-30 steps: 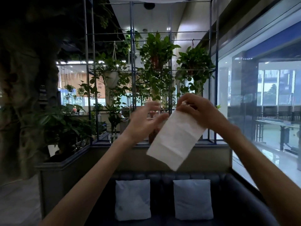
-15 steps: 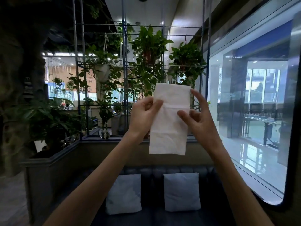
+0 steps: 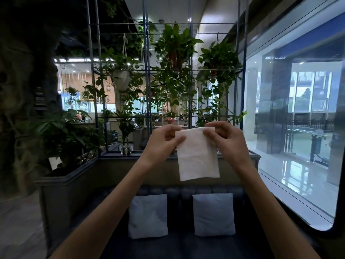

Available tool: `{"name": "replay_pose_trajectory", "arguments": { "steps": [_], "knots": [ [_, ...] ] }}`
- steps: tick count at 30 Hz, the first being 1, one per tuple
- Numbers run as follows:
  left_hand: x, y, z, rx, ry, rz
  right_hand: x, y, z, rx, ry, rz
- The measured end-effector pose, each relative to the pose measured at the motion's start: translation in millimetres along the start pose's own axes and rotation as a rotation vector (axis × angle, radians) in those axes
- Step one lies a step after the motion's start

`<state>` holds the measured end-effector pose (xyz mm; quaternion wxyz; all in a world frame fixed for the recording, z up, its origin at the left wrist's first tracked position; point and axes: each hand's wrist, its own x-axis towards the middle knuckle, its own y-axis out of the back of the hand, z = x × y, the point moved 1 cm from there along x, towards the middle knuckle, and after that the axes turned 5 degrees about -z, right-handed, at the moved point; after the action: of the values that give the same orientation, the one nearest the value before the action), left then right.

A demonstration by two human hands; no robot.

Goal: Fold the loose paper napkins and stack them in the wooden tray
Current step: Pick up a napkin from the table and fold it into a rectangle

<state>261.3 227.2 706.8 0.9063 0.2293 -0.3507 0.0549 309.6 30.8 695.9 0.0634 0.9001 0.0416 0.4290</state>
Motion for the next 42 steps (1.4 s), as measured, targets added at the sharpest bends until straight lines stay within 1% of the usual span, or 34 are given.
{"name": "replay_pose_trajectory", "arguments": {
  "steps": [4, 7, 8, 10, 12, 15, 17, 19, 23, 25, 28, 30, 34, 39, 42],
  "knots": [
    [4.6, 7.2, -2.4, 0.148, -0.040, 0.085, 2.7, 2.4, -1.3, -0.109, -0.032, -0.006],
    [5.1, 9.9, 5.5, 0.142, -0.044, 0.108, 4.5, 3.9, -4.2, -0.155, -0.049, -0.020],
    [4.4, 9.3, 7.4, 0.102, -0.045, 0.093, 5.0, 4.1, -6.0, -0.156, -0.063, -0.035],
    [1.5, 5.4, 6.2, 0.040, -0.043, 0.005, 5.5, 3.8, -9.9, -0.114, -0.097, -0.055],
    [-1.8, 0.1, 0.0, 0.071, -0.025, -0.086, 4.1, 2.9, -13.2, -0.098, -0.108, -0.058],
    [-9.5, -5.5, -8.0, -0.010, 0.047, -0.185, 1.5, 1.6, -13.7, -0.160, -0.108, -0.048],
    [-14.9, -9.0, -10.3, -0.105, 0.106, -0.253, -0.8, 2.3, -13.2, -0.139, -0.116, -0.030],
    [-18.4, -12.7, -10.2, -0.139, 0.147, -0.277, -2.6, 4.0, -13.2, -0.117, -0.124, 0.004],
    [-16.8, -17.2, -9.5, -0.197, 0.156, -0.187, -5.6, 7.9, -16.2, -0.088, -0.118, 0.036],
    [-15.0, -16.3, -10.8, -0.270, 0.173, -0.128, -6.5, 11.2, -16.7, -0.029, -0.134, -0.033],
    [-12.8, -15.7, -12.4, -0.313, 0.191, -0.033, -10.3, 15.1, -13.7, 0.097, -0.214, -0.166],
    [-13.4, -15.7, -12.8, -0.309, 0.195, 0.005, -14.1, 15.6, -10.5, 0.139, -0.214, -0.189],
    [-14.9, -14.8, -11.5, -0.271, 0.168, 0.028, -17.1, 12.3, -7.7, 0.091, -0.152, -0.168],
    [-19.3, -11.2, -0.6, -0.261, 0.072, 0.010, -20.1, 10.0, -8.7, 0.076, -0.072, -0.137],
    [-22.6, -8.4, 2.4, -0.286, 0.032, -0.005, -23.3, 9.0, -10.3, 0.070, -0.061, -0.168]
  ]
}}
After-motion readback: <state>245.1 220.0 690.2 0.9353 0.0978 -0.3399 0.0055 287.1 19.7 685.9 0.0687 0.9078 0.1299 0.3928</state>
